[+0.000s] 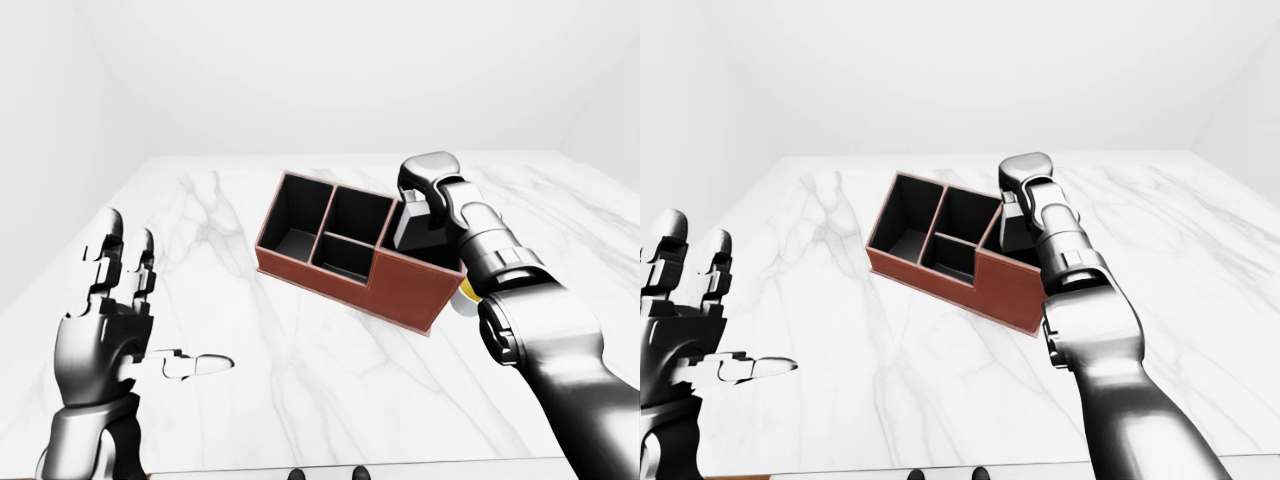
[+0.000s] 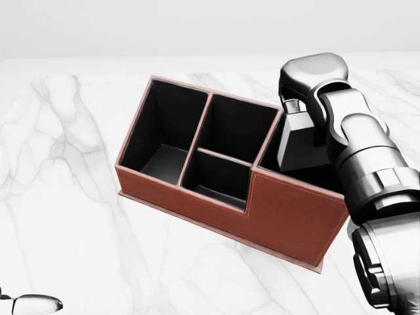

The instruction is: Pick up the book and place it in the right compartment of the caddy.

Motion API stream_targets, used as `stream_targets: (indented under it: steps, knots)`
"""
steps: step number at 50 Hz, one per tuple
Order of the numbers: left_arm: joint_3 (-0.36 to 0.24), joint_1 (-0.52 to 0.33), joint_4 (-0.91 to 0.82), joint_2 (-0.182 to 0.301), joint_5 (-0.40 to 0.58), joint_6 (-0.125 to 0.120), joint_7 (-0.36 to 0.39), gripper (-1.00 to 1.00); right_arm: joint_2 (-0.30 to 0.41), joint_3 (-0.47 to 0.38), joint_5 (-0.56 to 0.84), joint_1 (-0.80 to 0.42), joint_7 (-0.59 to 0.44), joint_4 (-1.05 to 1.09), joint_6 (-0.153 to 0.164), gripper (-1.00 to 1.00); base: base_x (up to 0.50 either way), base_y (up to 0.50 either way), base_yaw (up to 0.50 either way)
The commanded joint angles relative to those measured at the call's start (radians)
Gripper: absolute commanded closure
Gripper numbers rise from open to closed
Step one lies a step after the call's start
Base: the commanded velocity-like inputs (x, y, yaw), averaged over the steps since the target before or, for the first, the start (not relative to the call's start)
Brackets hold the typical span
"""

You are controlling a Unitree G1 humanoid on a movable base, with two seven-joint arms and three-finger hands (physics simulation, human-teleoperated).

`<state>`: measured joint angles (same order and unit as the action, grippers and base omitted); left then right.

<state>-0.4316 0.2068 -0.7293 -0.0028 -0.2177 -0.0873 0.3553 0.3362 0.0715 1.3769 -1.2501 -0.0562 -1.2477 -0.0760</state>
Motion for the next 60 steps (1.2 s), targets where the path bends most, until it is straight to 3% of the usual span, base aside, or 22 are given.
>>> stream_targets:
  steps: [1, 21, 41, 60]
  knots:
    - [-0.012, 0.002, -0.013, -0.004, -0.001, 0.000, 0.006, -1.00, 0.000, 0.001, 0.026, -0.013, 0.058, -0.011, 0.043, 1.00, 0.00, 0.00, 0.00]
    - [-0.012, 0.000, -0.013, -0.004, 0.002, 0.000, 0.003, -1.00, -0.021, 0.008, 0.023, 0.001, 0.093, -0.042, 0.056, 1.00, 0.00, 0.00, 0.00]
    - [-0.022, 0.004, 0.016, -0.005, 0.011, 0.000, 0.011, -1.00, -0.040, 0.010, 0.040, 0.025, 0.135, -0.088, 0.121, 1.00, 0.00, 0.00, 0.00]
    - [-0.017, 0.005, 0.038, -0.005, 0.019, 0.000, 0.008, -1.00, -0.044, 0.002, 0.052, 0.032, 0.146, -0.099, 0.135, 1.00, 0.00, 0.00, 0.00]
